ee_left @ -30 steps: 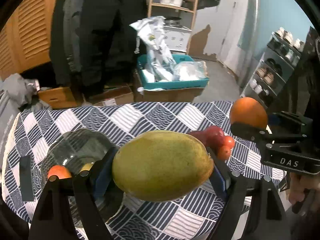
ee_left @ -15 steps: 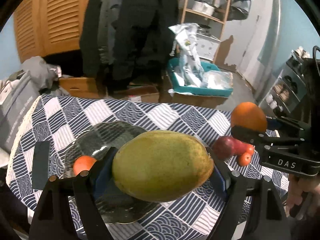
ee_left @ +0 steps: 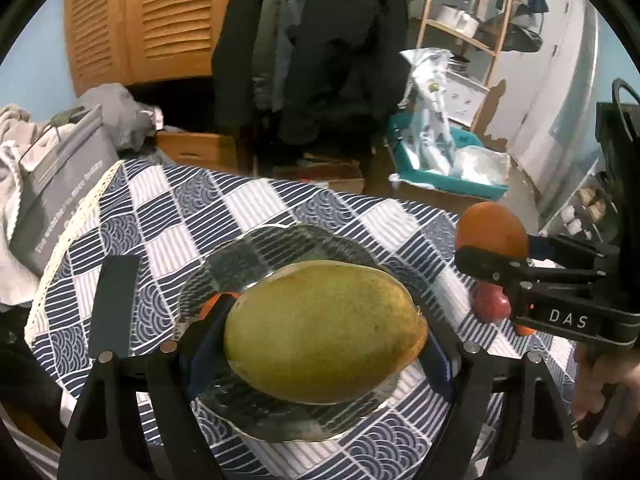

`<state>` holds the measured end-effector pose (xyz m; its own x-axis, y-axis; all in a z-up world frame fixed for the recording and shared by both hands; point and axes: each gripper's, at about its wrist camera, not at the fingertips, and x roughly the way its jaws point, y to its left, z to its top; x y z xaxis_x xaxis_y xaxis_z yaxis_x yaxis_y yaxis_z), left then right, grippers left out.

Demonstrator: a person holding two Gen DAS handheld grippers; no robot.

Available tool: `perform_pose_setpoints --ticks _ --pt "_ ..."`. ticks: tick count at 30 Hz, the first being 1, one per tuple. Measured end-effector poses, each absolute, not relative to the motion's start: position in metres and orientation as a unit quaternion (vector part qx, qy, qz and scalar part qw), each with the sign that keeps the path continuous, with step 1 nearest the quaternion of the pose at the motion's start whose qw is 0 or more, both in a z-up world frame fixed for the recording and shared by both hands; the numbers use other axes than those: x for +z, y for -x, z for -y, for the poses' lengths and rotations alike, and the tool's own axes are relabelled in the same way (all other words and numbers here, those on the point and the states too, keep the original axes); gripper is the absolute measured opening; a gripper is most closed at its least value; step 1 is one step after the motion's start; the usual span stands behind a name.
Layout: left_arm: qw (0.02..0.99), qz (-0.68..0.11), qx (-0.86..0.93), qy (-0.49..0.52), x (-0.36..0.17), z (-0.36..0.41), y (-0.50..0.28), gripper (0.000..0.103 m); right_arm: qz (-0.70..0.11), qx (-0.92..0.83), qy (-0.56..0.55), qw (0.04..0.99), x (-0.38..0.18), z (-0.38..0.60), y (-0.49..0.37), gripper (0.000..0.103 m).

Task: Organize fruits
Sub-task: 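Carry the green pear with the left tool and the orange with the right tool over the glass bowl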

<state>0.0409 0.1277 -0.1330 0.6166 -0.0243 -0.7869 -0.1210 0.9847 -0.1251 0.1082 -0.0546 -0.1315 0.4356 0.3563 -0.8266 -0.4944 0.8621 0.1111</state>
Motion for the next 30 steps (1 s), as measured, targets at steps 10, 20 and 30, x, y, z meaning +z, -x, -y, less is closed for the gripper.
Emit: perform_pose_setpoints --ticks 10,20,30 --pt "0.880 -0.462 0.063 0.090 -0.159 -0.156 -0.042 0.085 -0.495 0.279 0.077 0.819 -0.156 0.009 -0.120 0.064" --pt "0.859 -0.493 0.097 0.101 -0.189 -0.179 -0.043 0.085 -0.530 0.298 0.085 0.790 -0.192 -0.025 -0.128 0.064" --pt "0.837 -0.525 0.099 0.117 -0.216 -0.187 -0.045 0.085 -0.549 0.312 0.087 0.771 -0.211 -0.042 -0.127 0.064"
